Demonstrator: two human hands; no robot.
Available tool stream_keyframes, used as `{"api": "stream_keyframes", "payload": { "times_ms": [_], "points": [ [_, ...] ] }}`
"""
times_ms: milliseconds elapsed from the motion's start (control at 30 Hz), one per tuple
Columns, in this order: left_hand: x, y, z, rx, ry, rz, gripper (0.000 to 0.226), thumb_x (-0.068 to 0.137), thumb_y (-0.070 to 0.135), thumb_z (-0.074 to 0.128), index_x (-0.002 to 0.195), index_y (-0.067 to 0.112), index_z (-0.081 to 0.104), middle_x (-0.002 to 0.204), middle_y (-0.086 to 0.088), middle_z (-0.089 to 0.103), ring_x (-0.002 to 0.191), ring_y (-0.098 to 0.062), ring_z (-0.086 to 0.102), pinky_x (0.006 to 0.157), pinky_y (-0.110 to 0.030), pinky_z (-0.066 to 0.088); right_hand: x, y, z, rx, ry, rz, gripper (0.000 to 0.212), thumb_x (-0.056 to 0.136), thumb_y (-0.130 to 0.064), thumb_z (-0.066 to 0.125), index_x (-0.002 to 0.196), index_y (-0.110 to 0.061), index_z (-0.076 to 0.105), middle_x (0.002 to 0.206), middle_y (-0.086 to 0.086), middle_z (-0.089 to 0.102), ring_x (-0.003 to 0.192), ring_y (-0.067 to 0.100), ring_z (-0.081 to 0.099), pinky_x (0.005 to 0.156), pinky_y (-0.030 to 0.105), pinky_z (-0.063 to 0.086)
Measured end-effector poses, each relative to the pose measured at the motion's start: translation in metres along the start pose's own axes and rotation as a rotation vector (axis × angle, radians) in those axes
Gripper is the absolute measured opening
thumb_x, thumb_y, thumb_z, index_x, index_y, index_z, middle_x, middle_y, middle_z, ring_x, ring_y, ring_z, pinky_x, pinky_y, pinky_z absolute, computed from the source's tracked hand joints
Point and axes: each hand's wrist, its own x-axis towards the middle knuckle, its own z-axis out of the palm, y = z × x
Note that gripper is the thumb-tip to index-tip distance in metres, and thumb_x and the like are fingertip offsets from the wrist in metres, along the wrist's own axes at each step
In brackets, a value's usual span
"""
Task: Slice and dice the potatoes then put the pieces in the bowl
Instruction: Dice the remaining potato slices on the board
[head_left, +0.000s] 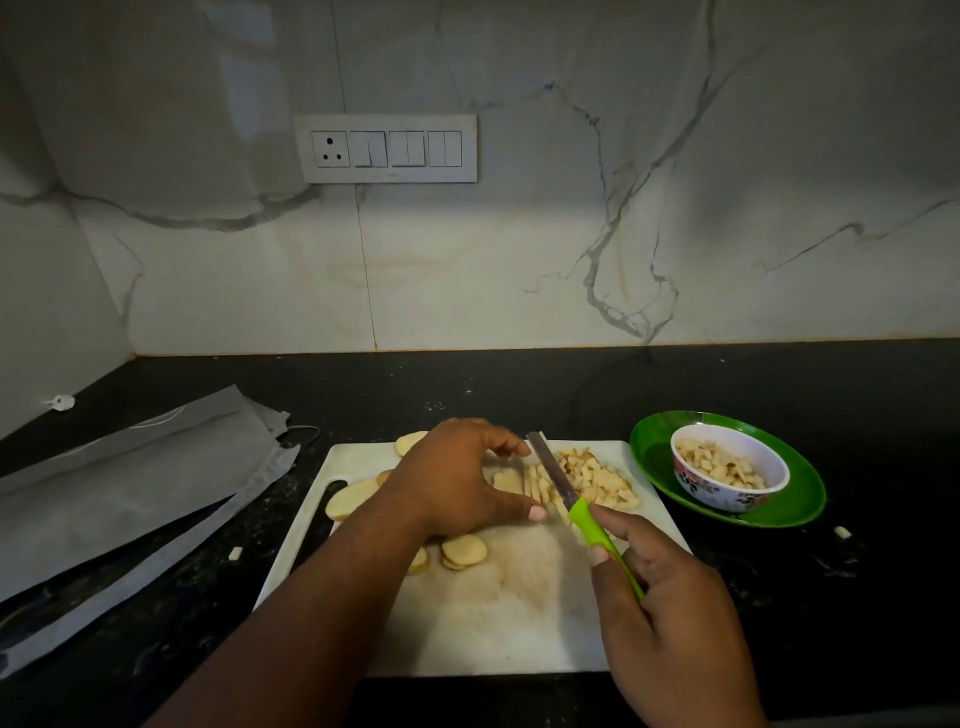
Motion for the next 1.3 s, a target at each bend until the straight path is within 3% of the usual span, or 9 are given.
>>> {"api": "stream_keyframes", "payload": {
  "times_ms": [100, 167, 333, 500, 600, 700, 967, 1133, 1300],
  "points": [
    [0.003, 0.002, 0.005, 0.122, -0.046, 0.021, 0.081, 0.075, 0.069, 0.080, 0.145, 0.038, 0.057, 0.150, 0.013, 0.055, 0.139, -0.014, 0.047, 0.112, -0.039, 0.045, 0.001, 0.002, 0.001, 0.037, 0.022, 0.000, 0.033, 0.092, -0.033, 0.060, 0.123, -0.044, 0.064, 0.097, -0.029, 0.070, 0.092, -0.008, 0.064, 0.083, 0.027, 0.056],
    [0.007, 0.005, 0.007, 0.159, -0.092, 0.033, 0.079, 0.080, 0.068, 0.077, 0.147, 0.033, 0.056, 0.150, 0.011, 0.057, 0.136, -0.015, 0.052, 0.111, -0.038, 0.047, 0.001, 0.003, 0.001, 0.051, 0.031, -0.008, 0.034, 0.092, -0.032, 0.061, 0.124, -0.043, 0.065, 0.104, -0.030, 0.069, 0.099, -0.009, 0.062, 0.087, 0.025, 0.055],
    [0.013, 0.007, 0.009, 0.207, -0.095, 0.036, 0.056, 0.089, 0.059, 0.072, 0.137, 0.031, 0.068, 0.117, 0.011, 0.071, 0.099, -0.011, 0.063, 0.085, -0.030, 0.054, 0.001, 0.007, 0.002, 0.075, 0.032, -0.024, 0.034, 0.092, -0.030, 0.062, 0.123, -0.043, 0.065, 0.104, -0.030, 0.069, 0.098, -0.010, 0.062, 0.085, 0.021, 0.054],
    [0.014, 0.007, 0.010, 0.231, -0.058, 0.023, 0.046, 0.093, 0.053, 0.069, 0.131, 0.027, 0.071, 0.086, 0.012, 0.055, 0.082, -0.010, 0.054, 0.074, -0.028, 0.050, 0.001, 0.009, 0.004, 0.080, 0.026, -0.037, 0.035, 0.092, -0.033, 0.061, 0.125, -0.042, 0.064, 0.103, -0.029, 0.070, 0.097, -0.008, 0.064, 0.084, 0.027, 0.057],
    [0.013, 0.005, 0.009, 0.229, -0.053, 0.025, 0.054, 0.095, 0.053, 0.066, 0.142, 0.027, 0.063, 0.116, 0.006, 0.069, 0.106, -0.015, 0.063, 0.094, -0.037, 0.057, 0.001, 0.010, 0.004, 0.090, 0.026, -0.039, 0.035, 0.092, -0.033, 0.061, 0.125, -0.042, 0.064, 0.105, -0.029, 0.070, 0.100, -0.007, 0.064, 0.086, 0.029, 0.057],
    [0.011, 0.003, 0.006, 0.225, -0.037, 0.044, 0.066, 0.094, 0.054, 0.067, 0.152, 0.026, 0.052, 0.146, 0.004, 0.060, 0.135, -0.020, 0.053, 0.108, -0.039, 0.049, 0.001, 0.011, 0.004, 0.100, 0.023, -0.036, 0.034, 0.092, -0.032, 0.062, 0.125, -0.042, 0.065, 0.104, -0.031, 0.069, 0.099, -0.009, 0.063, 0.085, 0.027, 0.057],
    [0.017, 0.002, 0.010, 0.181, -0.144, 0.098, 0.046, 0.096, 0.048, 0.070, 0.139, 0.034, 0.065, 0.140, 0.011, 0.064, 0.122, -0.012, 0.060, 0.105, -0.037, 0.053, 0.001, 0.014, 0.003, 0.239, 0.047, -0.002, 0.032, 0.092, -0.022, 0.064, 0.121, -0.036, 0.068, 0.092, -0.035, 0.069, 0.088, -0.007, 0.067, 0.076, 0.025, 0.053],
    [0.020, 0.001, 0.008, 0.165, -0.085, 0.088, 0.029, 0.091, 0.046, 0.076, 0.116, 0.032, 0.076, 0.113, 0.015, 0.069, 0.099, -0.008, 0.062, 0.087, -0.029, 0.055, 0.001, 0.015, 0.002, 0.234, 0.032, -0.015, 0.033, 0.093, -0.023, 0.063, 0.122, -0.036, 0.068, 0.094, -0.042, 0.065, 0.093, -0.012, 0.064, 0.076, 0.018, 0.050],
    [0.022, -0.002, 0.011, 0.188, -0.034, 0.099, 0.024, 0.086, 0.055, 0.077, 0.097, 0.035, 0.070, 0.097, 0.016, 0.064, 0.091, -0.008, 0.061, 0.079, -0.028, 0.054, 0.001, 0.016, 0.003, 0.229, 0.036, -0.033, 0.032, 0.093, -0.024, 0.063, 0.121, -0.038, 0.068, 0.101, -0.033, 0.069, 0.099, -0.009, 0.064, 0.080, 0.018, 0.052]
  ]
}}
